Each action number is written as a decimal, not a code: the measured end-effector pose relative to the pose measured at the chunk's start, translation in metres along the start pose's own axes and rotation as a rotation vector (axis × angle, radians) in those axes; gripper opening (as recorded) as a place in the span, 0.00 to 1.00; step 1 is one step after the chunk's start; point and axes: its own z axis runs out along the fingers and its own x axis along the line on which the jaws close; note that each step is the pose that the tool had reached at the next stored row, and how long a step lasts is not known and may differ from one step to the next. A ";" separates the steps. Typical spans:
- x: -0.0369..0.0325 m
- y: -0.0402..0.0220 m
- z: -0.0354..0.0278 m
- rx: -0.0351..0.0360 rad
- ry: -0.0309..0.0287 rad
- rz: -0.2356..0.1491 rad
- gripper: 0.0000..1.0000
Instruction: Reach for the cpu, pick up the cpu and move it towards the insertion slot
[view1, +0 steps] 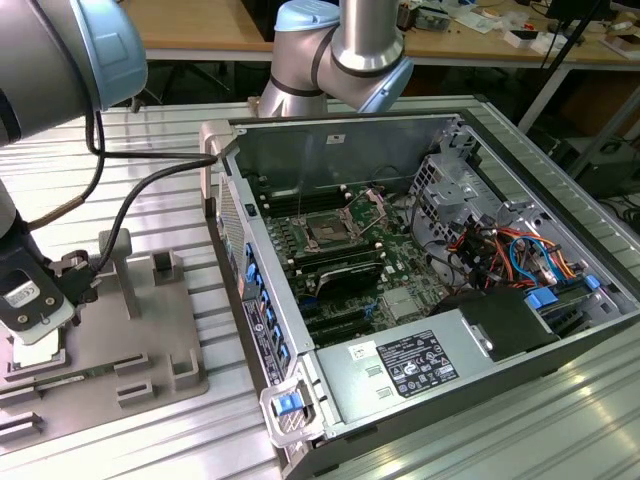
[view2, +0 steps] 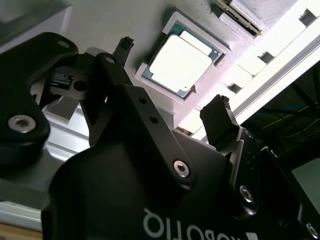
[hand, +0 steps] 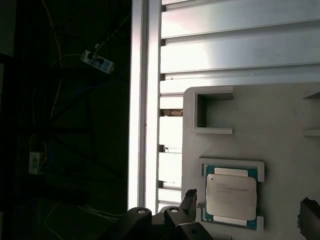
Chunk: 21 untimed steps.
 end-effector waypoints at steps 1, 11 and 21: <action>0.0000 -0.0001 0.0015 0.0000 0.0000 0.000 0.83; -0.0001 -0.0005 0.0080 0.0000 0.0000 0.000 0.83; 0.0064 -0.0020 0.0300 0.0013 0.0016 0.001 0.75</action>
